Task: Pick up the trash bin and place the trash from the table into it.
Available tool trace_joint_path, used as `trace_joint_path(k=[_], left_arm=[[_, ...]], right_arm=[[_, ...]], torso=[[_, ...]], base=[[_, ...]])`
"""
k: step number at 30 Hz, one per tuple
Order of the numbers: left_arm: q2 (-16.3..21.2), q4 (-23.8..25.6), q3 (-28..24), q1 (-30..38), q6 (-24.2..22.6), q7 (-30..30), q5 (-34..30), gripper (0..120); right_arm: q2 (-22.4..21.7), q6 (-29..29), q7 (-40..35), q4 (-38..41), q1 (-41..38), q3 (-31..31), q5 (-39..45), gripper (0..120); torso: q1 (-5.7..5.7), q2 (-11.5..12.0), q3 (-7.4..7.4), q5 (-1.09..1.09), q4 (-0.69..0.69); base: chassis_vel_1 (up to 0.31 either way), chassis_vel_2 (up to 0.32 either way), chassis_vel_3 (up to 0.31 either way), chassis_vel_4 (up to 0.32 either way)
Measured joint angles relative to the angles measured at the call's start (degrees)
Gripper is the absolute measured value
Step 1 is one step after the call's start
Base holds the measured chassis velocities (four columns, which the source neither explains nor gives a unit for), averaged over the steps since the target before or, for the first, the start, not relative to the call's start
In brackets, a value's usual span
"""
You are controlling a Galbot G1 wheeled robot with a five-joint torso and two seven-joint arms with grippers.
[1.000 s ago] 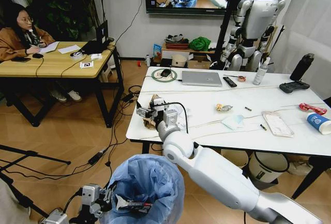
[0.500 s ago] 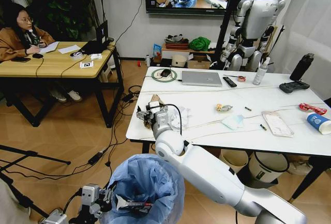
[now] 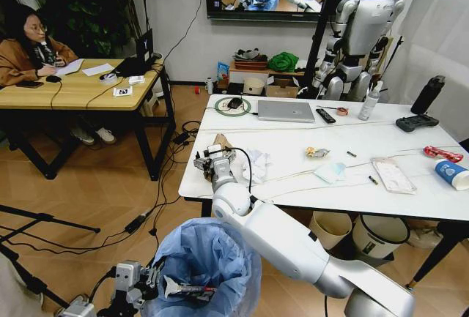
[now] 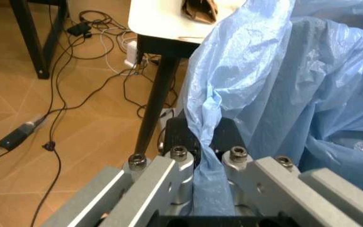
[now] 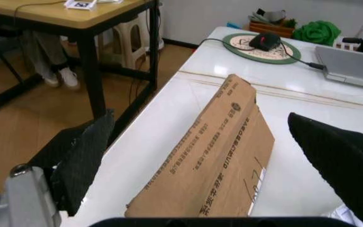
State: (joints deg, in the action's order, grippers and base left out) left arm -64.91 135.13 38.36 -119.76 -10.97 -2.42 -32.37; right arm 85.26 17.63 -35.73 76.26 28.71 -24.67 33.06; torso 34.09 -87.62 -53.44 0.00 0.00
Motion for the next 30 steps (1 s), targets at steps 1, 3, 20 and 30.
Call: trace_joint_path(k=[1,3,20,30], left_arm=[[0.0,0.0,0.0,0.0,0.0,0.0,0.0,0],[0.0,0.1,0.0,-0.2,0.1,0.0,0.0,0],[0.0,0.2,-0.1,-0.4,0.2,-0.1,0.1,0],[0.0,0.2,-0.4,-0.1,0.3,-0.2,0.1,0]], right_arm=[[0.2,0.0,0.0,-0.4,0.0,0.0,-0.1,100],[0.6,0.1,0.0,-2.1,-0.1,0.1,-0.8,100],[1.1,1.2,-0.9,-5.0,0.1,0.5,-1.6,100],[1.1,1.8,-1.6,-6.1,0.1,0.7,-1.2,100]], torso=[[0.0,0.0,0.0,0.0,0.0],[0.0,0.0,0.0,0.0,0.0],[0.0,0.0,0.0,0.0,-0.01],[0.0,0.0,0.0,-0.01,-0.01]], base=[[0.0,0.0,0.0,0.0],[0.0,0.0,0.0,0.0],[0.0,0.0,0.0,0.0],[0.0,0.0,0.0,0.0]])
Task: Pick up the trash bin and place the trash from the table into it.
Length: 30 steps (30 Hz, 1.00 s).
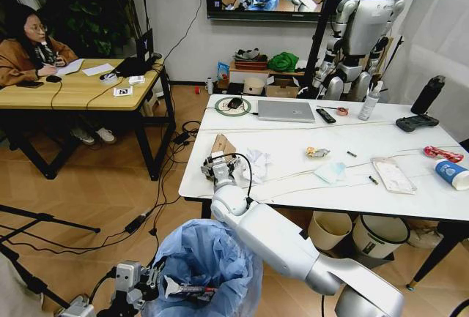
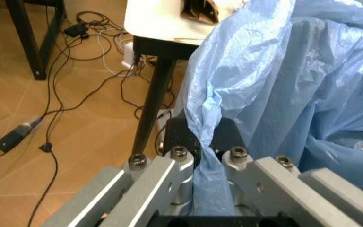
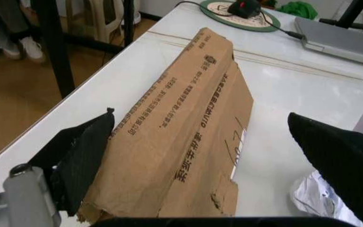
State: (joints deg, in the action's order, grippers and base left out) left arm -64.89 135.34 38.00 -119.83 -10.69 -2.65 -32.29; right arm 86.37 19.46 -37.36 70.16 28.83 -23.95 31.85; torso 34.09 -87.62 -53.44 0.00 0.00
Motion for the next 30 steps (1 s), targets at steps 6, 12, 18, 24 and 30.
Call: trace_joint_path(k=[6,12,18,24,30], left_arm=[[0.1,-0.1,-0.1,0.2,0.0,0.0,-0.1,0],[0.0,-0.4,-0.1,0.2,0.0,0.0,-0.1,0],[0.1,-0.4,-0.1,0.2,0.0,-0.1,-0.2,0],[0.1,-0.6,-0.2,0.4,0.0,-0.1,-0.3,0],[0.0,-0.7,-0.2,0.4,0.0,-0.2,-0.4,0]], right_arm=[[1.0,0.0,-0.1,-0.2,-0.1,-0.1,0.3,100],[2.8,-0.6,0.3,-1.5,-1.3,-0.4,0.5,100],[3.9,-0.9,0.6,-2.9,-2.2,-0.7,0.3,100],[4.5,-1.0,0.7,-3.3,-2.4,-1.3,0.1,100],[5.3,-1.0,0.7,-5.1,-2.6,-1.8,-0.7,100]], torso=[[0.0,0.0,0.0,0.0,0.0],[0.0,0.0,0.0,0.01,0.0],[0.0,0.0,0.0,0.01,0.01],[-0.01,0.0,0.0,0.0,0.0],[-0.01,0.0,0.0,0.0,0.01]], base=[[0.0,0.0,0.0,0.0],[0.0,0.0,0.0,0.0],[0.0,0.0,0.0,0.0],[0.0,0.0,0.0,0.0],[0.0,0.0,0.0,0.0]])
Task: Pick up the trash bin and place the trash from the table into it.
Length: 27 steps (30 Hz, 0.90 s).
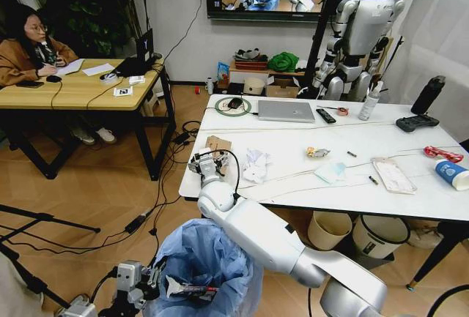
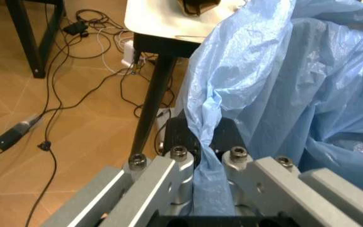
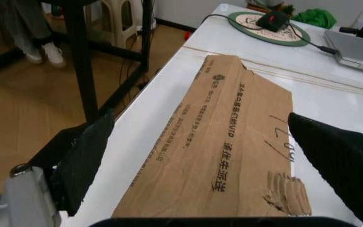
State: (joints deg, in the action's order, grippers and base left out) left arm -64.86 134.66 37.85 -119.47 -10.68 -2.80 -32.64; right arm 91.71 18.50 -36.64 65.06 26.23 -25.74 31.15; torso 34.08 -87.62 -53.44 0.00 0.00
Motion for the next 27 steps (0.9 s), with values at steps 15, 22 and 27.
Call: trace_joint_path(k=[15,22,27], left_arm=[[-0.1,0.3,0.4,-0.3,0.0,0.0,-0.2,0],[-0.1,0.3,0.4,-0.3,0.0,0.0,-0.2,0],[-0.2,0.4,0.3,-0.2,0.0,0.0,-0.1,0]], right_arm=[[0.1,2.4,-0.8,-4.4,0.5,-0.8,-3.2,100],[-0.4,2.2,-0.3,-4.9,0.7,-0.4,-3.8,91],[-0.5,1.8,0.0,-5.0,0.6,-0.4,-3.8,70]], torso=[[0.0,0.0,0.0,0.0,0.0],[0.0,0.0,0.0,0.0,0.0],[0.01,0.0,0.0,0.0,0.0]], base=[[0.0,0.0,0.0,0.0],[0.0,0.0,0.0,0.0],[0.0,0.0,0.0,0.0]])
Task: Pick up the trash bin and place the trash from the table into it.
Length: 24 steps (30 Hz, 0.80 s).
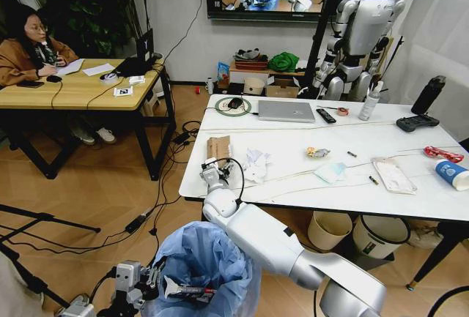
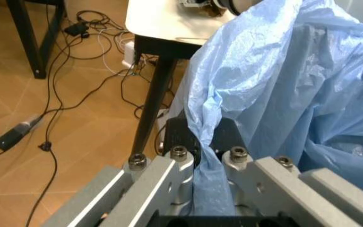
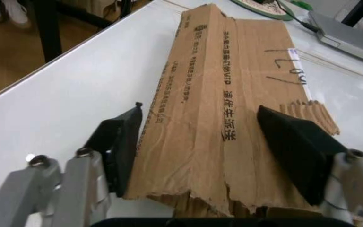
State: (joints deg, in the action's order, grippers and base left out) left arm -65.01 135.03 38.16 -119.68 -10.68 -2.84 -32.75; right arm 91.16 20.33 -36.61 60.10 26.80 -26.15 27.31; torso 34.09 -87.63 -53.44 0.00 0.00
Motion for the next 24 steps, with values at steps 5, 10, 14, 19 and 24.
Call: trace_joint_path(k=[5,10,14,19,24], left_arm=[[-0.1,0.1,0.1,-0.2,0.0,0.0,0.0,0],[-0.1,0.2,0.1,-0.2,0.1,0.0,0.1,0],[-0.1,0.2,0.0,-0.2,0.1,0.0,0.1,0],[0.0,0.2,0.0,-0.2,0.1,0.0,0.1,0],[0.0,0.2,0.0,-0.1,0.1,-0.1,0.1,0]], right_arm=[[-0.1,-0.6,0.4,-0.3,0.0,-0.1,0.0,53],[-0.2,-0.9,0.6,-0.3,0.0,-0.2,0.2,36],[-0.4,-1.1,0.7,-0.2,0.0,-0.2,0.4,18],[-0.6,-1.2,0.7,0.1,0.0,-0.3,0.8,2],[-0.7,-1.2,0.7,0.2,0.0,-0.4,1.1,0]], torso=[[0.0,0.0,0.0,0.0,0.0],[0.0,0.0,0.0,0.0,0.0],[0.0,0.0,0.0,0.0,0.0],[0.0,0.0,0.0,0.0,0.0],[0.0,0.0,0.0,0.0,0.0]], base=[[0.0,0.0,0.0,0.0],[0.0,0.0,0.0,0.0],[0.0,0.0,0.0,0.0],[0.0,0.0,0.0,0.0],[0.0,0.0,0.0,0.0]])
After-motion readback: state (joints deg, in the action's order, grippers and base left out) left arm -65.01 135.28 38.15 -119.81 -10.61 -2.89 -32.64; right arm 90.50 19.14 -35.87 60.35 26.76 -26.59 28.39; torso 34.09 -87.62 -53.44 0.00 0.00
